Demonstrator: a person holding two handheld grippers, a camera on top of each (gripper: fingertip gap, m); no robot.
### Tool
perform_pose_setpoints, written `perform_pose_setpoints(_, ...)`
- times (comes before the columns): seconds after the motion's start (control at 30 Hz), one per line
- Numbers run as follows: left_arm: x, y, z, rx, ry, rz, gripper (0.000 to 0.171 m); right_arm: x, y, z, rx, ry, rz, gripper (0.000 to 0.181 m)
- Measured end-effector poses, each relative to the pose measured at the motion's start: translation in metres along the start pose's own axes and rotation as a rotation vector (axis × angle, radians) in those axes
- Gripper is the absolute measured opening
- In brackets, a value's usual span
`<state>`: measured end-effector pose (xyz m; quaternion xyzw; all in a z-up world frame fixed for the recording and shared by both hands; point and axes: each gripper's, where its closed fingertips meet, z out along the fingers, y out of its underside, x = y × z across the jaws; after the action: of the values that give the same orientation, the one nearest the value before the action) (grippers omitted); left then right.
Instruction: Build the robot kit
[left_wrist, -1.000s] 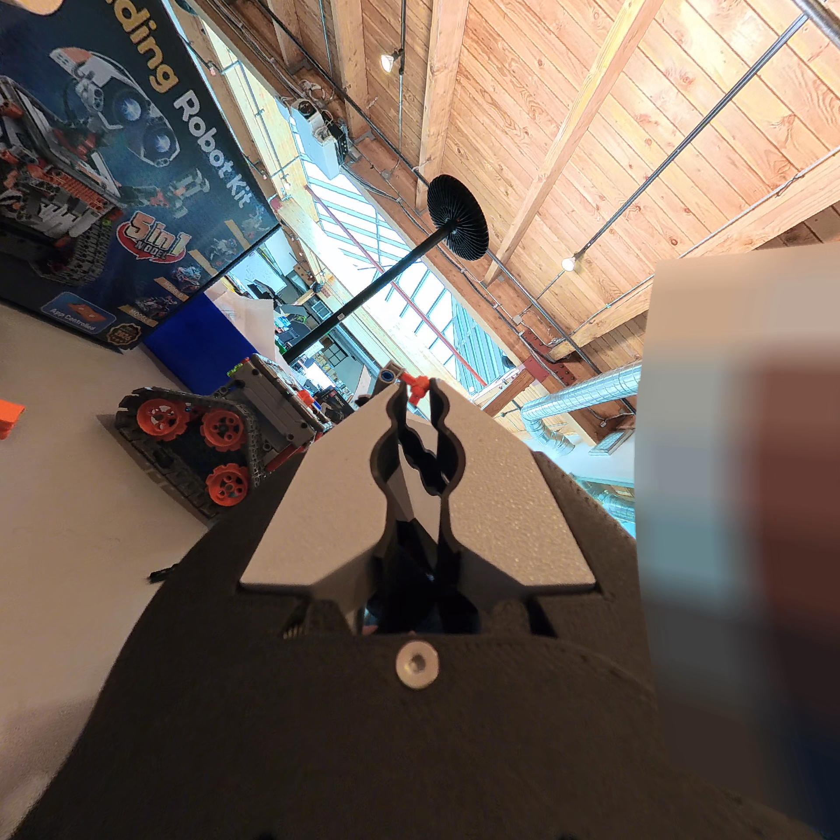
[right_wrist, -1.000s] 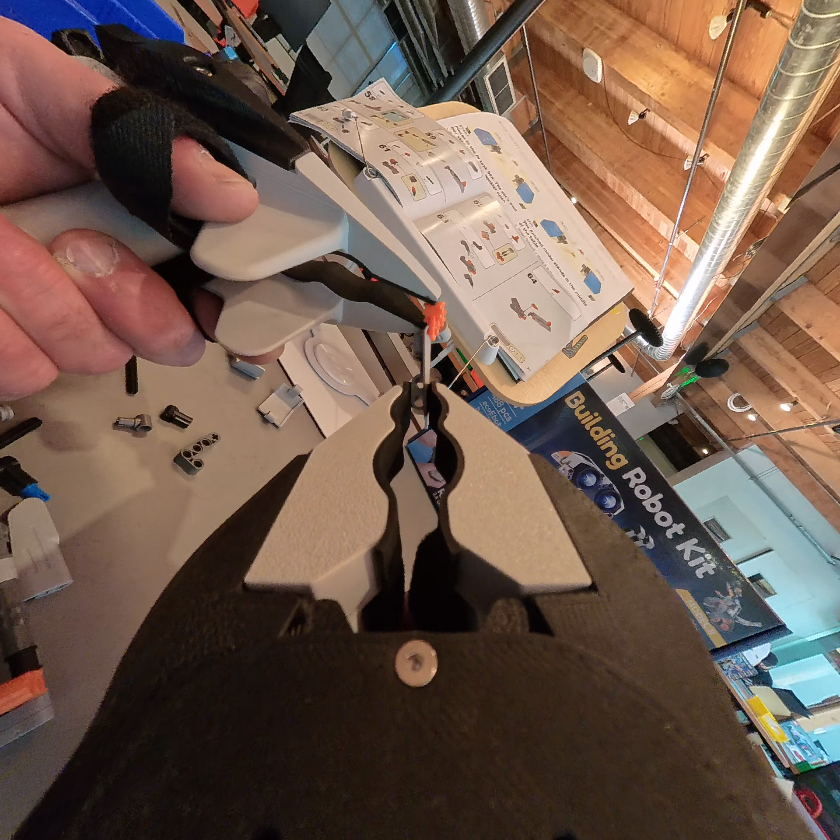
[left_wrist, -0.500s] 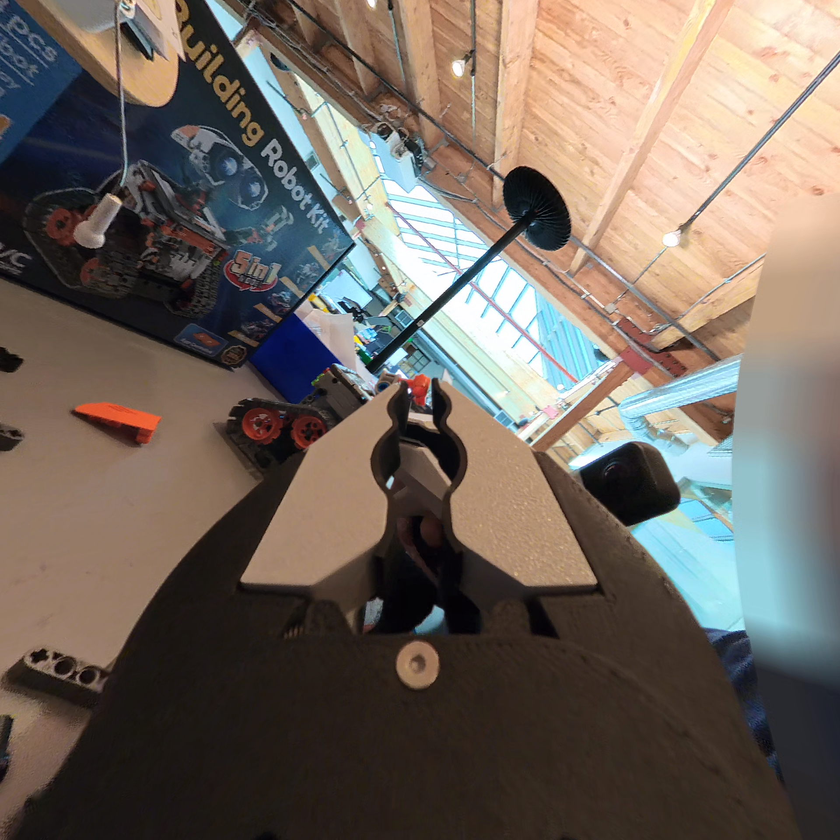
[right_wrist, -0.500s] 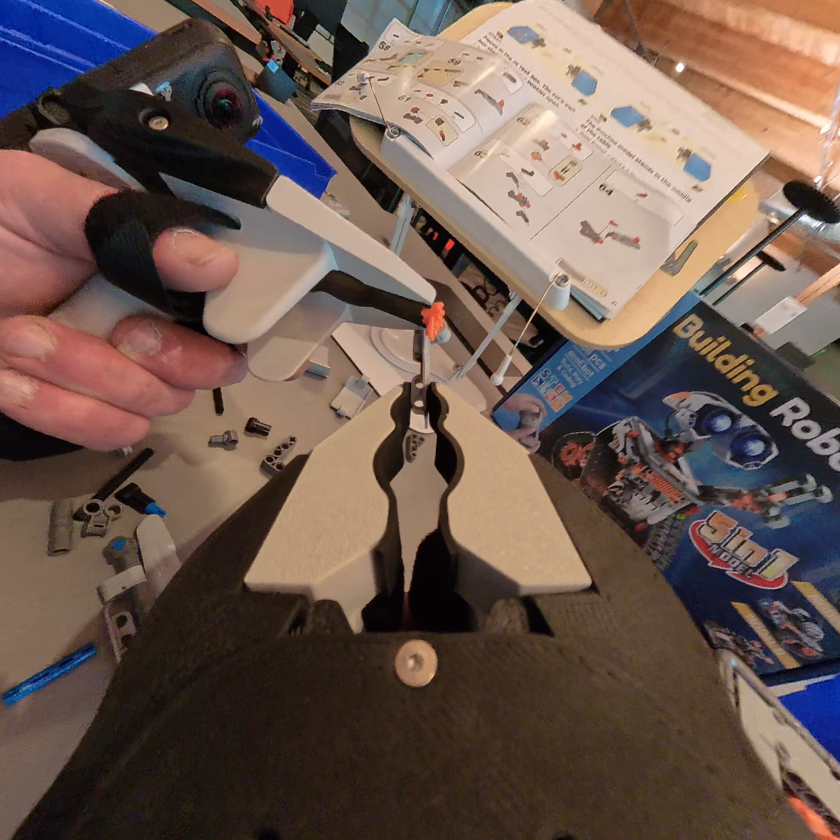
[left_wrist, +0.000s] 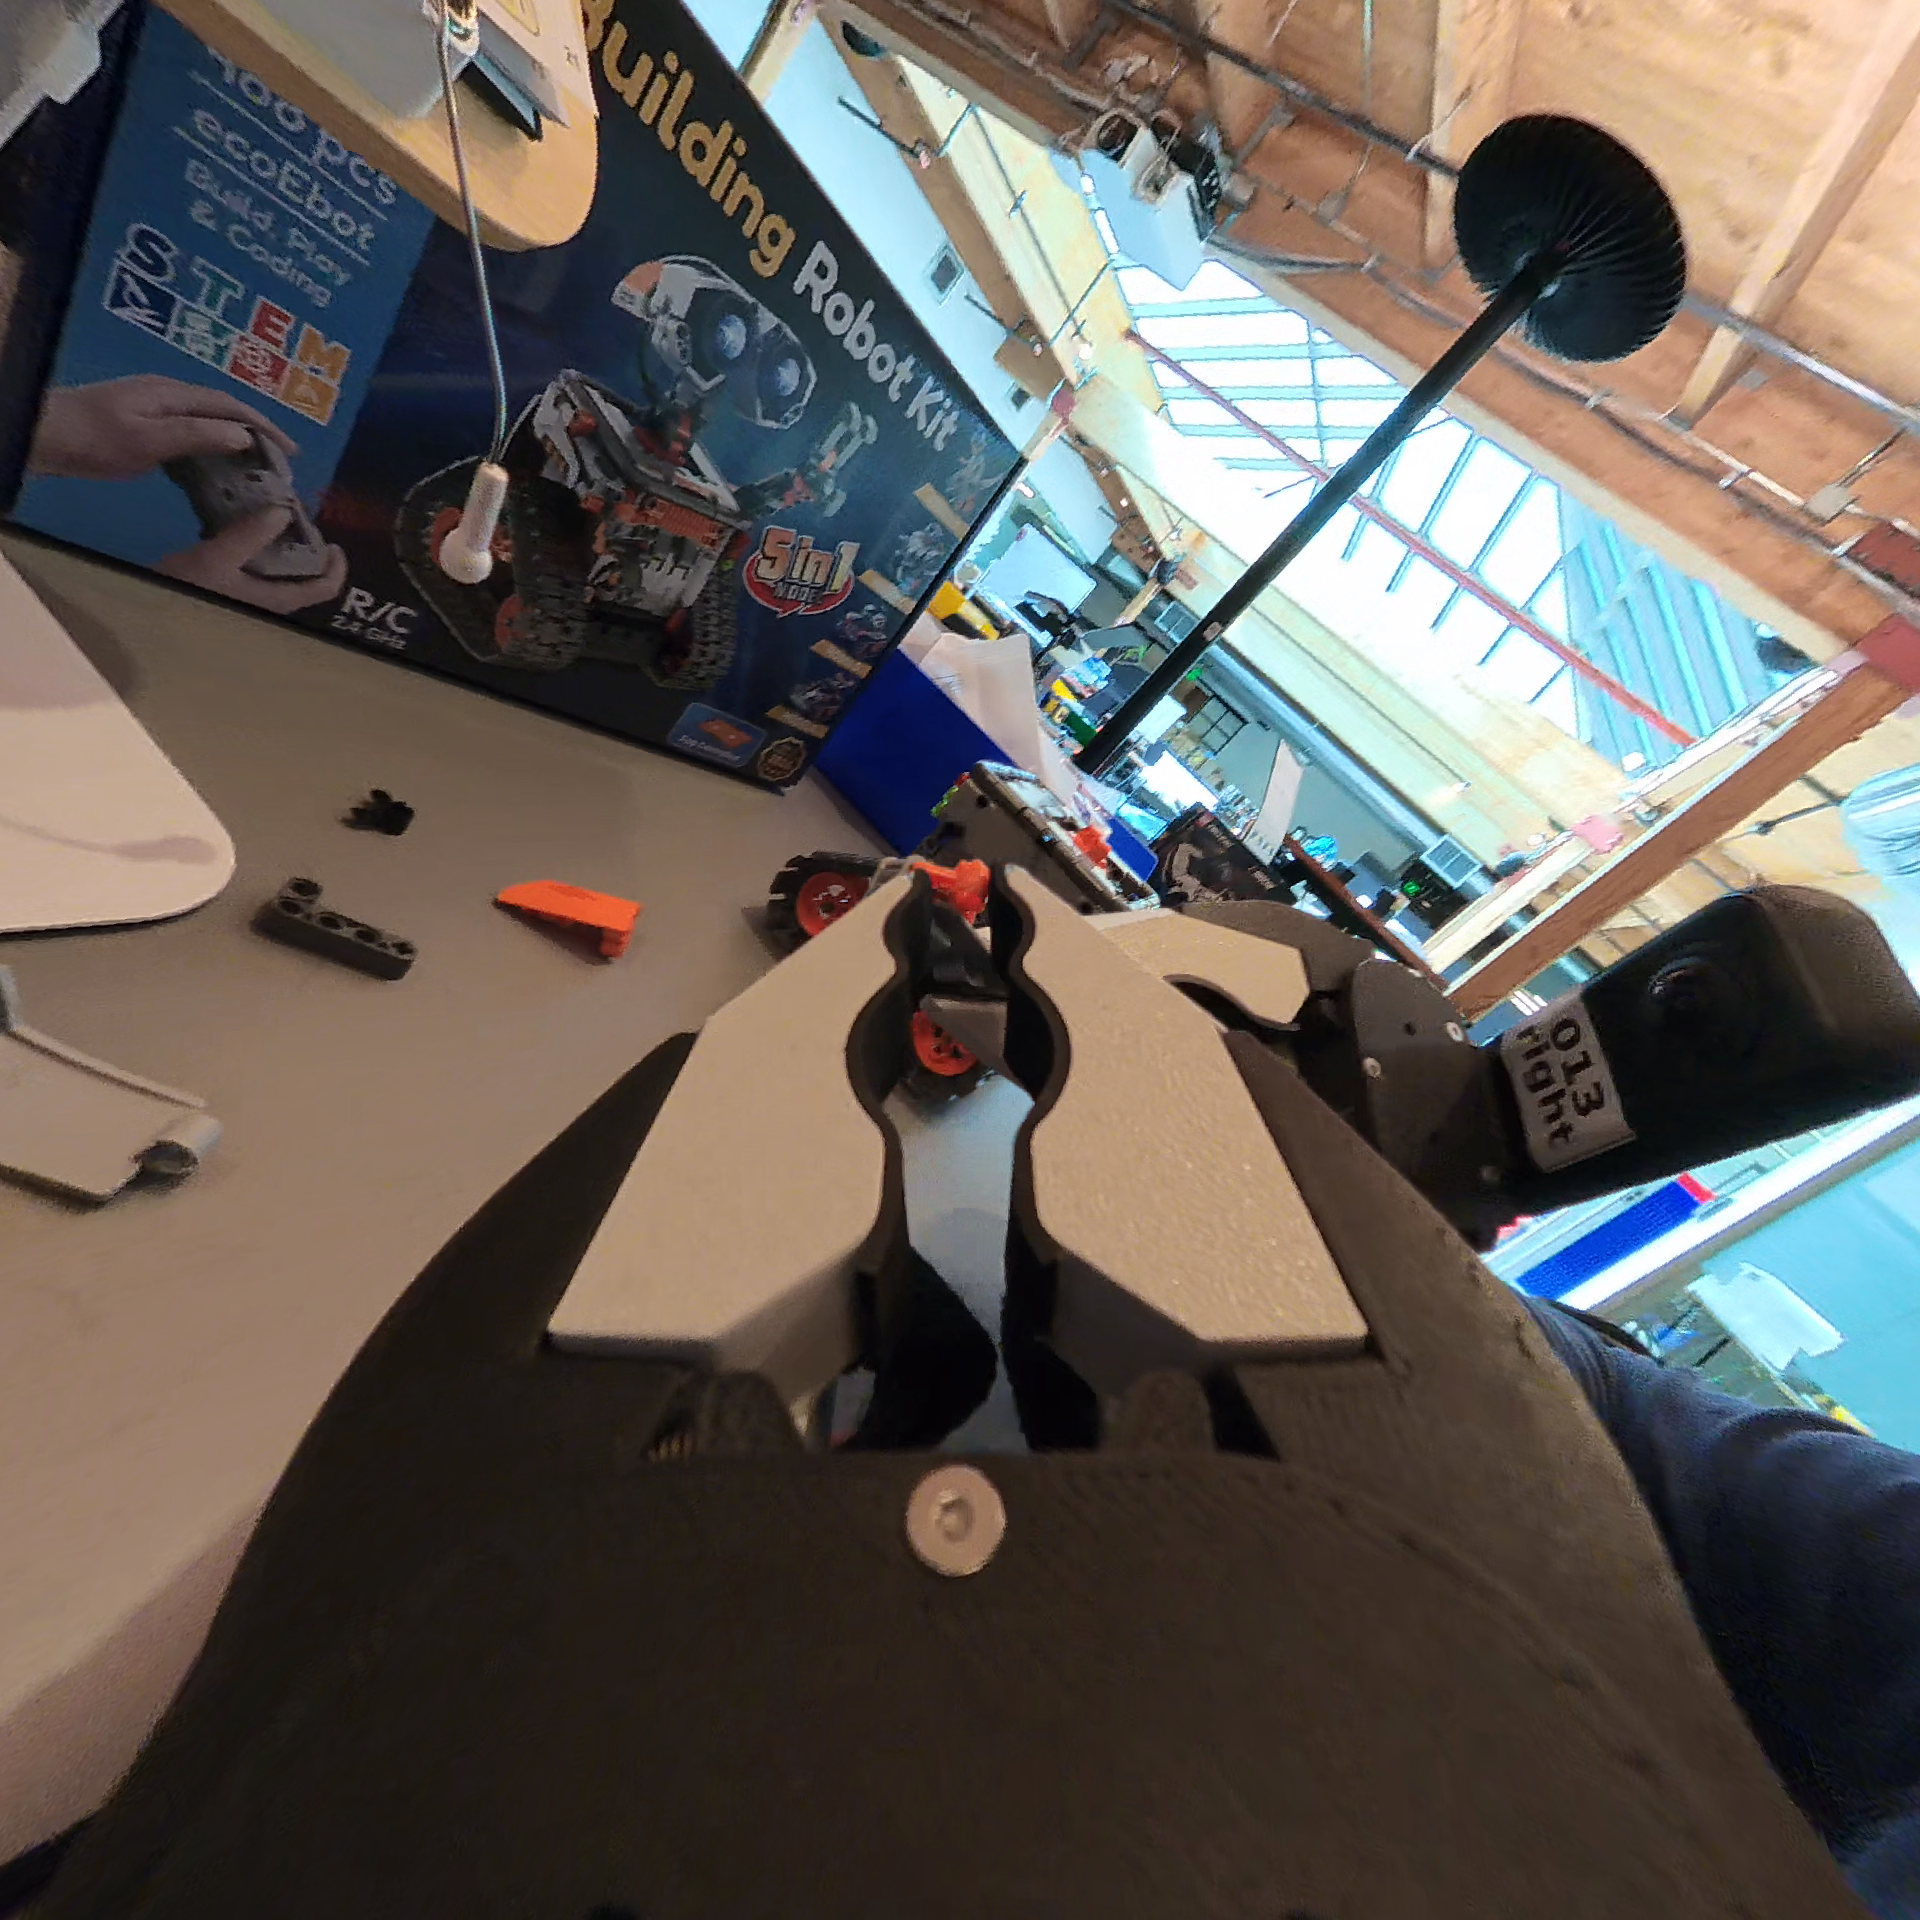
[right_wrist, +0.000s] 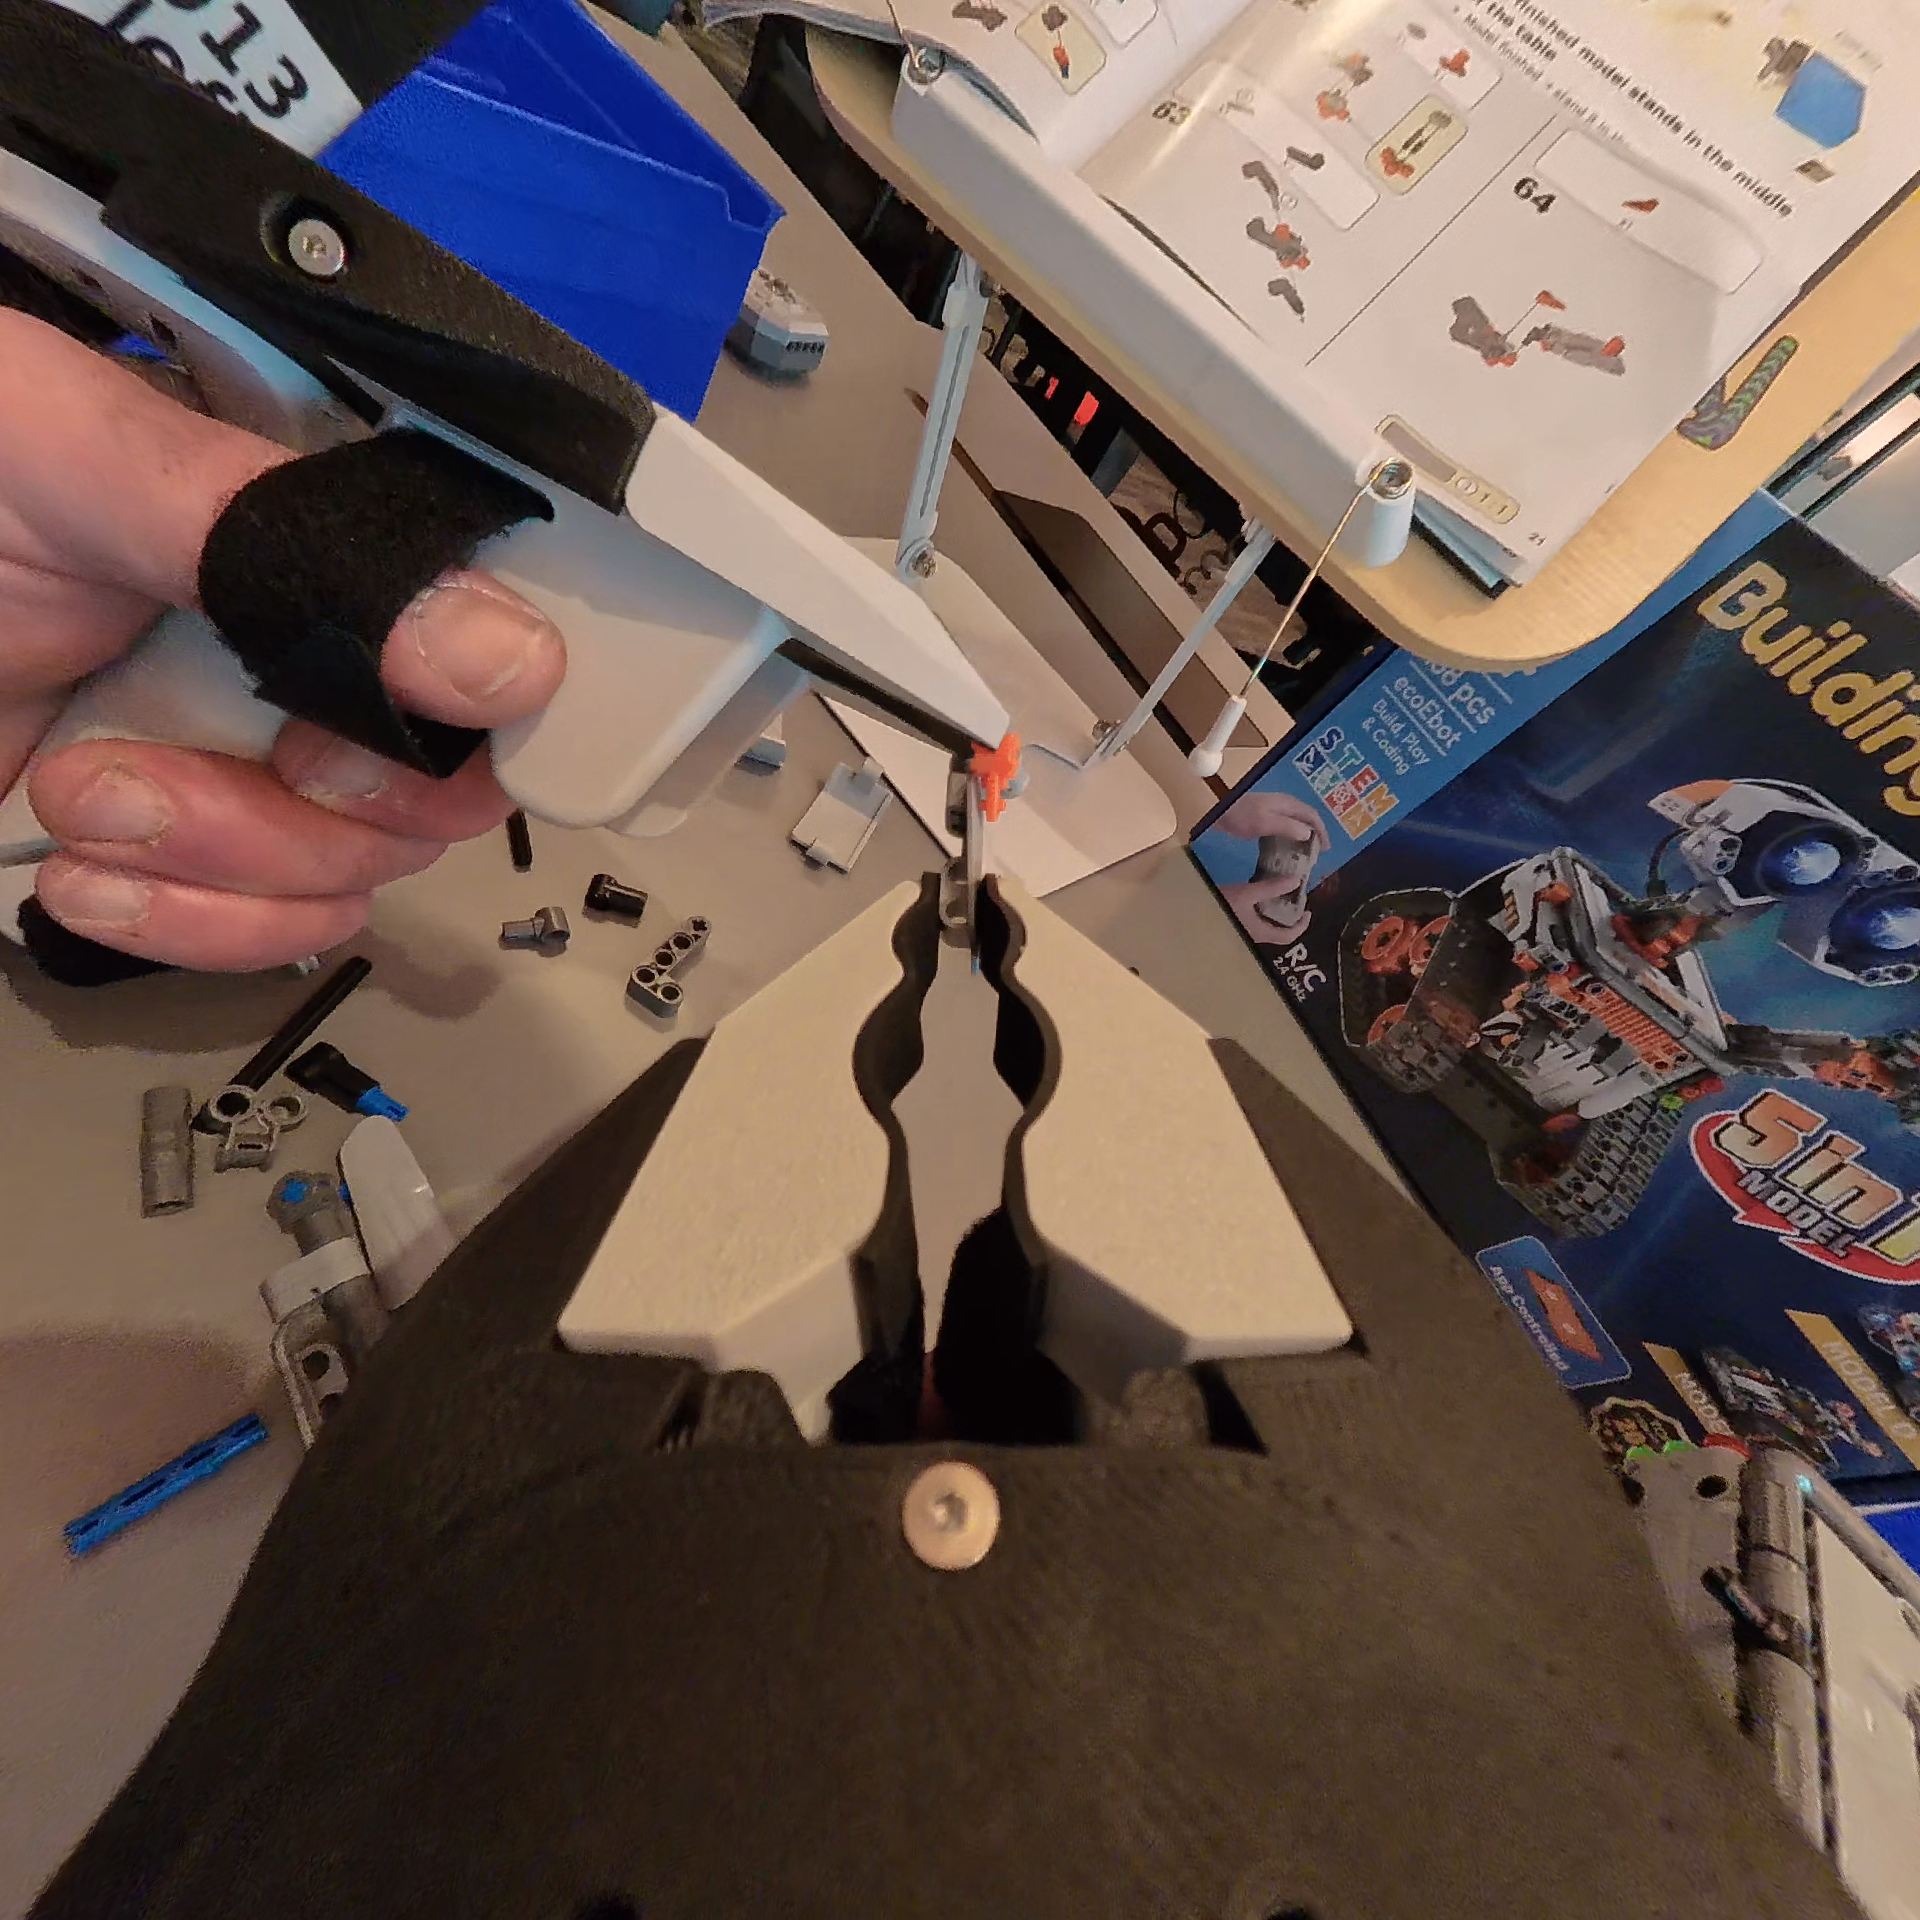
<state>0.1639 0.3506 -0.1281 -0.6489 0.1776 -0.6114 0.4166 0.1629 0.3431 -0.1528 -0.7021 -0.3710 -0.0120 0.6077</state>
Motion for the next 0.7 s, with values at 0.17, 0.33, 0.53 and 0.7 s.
perform_pose_setpoints(0.17, -0.008, 0.005, 0.002, -0.043, -0.064, 0.078, 0.009, -0.002, 0.005, 0.002, -0.024, -0.012, 0.009, 0.004)
perform_pose_setpoints(0.33, -0.012, 0.006, 0.002, -0.076, -0.123, 0.19, 0.012, -0.003, 0.006, 0.003, -0.027, -0.019, 0.016, 0.004)
perform_pose_setpoints(0.53, -0.013, 0.003, -0.001, -0.08, -0.124, 0.213, 0.009, -0.003, 0.005, 0.002, -0.017, -0.017, 0.012, 0.004)
perform_pose_setpoints(0.7, -0.016, 0.003, -0.005, -0.103, -0.108, 0.195, 0.001, 0.0, 0.005, 0.001, -0.009, -0.012, 0.011, 0.004)
